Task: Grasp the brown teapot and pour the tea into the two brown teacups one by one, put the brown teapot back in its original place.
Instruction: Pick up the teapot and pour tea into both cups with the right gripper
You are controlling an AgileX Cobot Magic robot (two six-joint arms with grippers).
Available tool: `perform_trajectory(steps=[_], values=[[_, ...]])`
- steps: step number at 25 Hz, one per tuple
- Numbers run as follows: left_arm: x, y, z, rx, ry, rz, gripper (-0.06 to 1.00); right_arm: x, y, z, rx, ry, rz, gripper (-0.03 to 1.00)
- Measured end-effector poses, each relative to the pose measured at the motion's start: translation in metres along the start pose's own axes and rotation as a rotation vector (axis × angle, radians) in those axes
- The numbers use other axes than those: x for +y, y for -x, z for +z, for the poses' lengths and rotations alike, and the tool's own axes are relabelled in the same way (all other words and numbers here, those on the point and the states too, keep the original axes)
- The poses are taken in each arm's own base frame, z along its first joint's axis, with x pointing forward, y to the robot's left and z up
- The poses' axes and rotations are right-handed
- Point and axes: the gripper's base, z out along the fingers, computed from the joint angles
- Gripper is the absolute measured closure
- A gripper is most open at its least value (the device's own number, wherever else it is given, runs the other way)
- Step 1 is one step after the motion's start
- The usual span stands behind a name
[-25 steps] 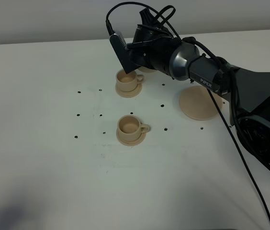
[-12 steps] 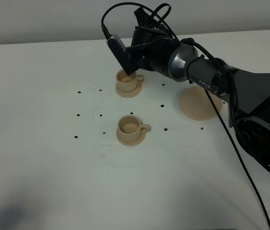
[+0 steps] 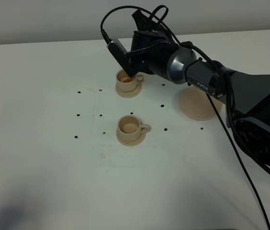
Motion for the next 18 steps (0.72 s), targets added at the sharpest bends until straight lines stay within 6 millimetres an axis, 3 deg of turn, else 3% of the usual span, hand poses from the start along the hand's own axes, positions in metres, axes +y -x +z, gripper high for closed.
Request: perform_trajectory(steps=[18], values=[[0.0, 0.0, 0.0, 0.0, 0.0, 0.001, 0.52, -0.0054, 0.0055, -0.0007, 0.026, -0.076, -0.132, 0.87]])
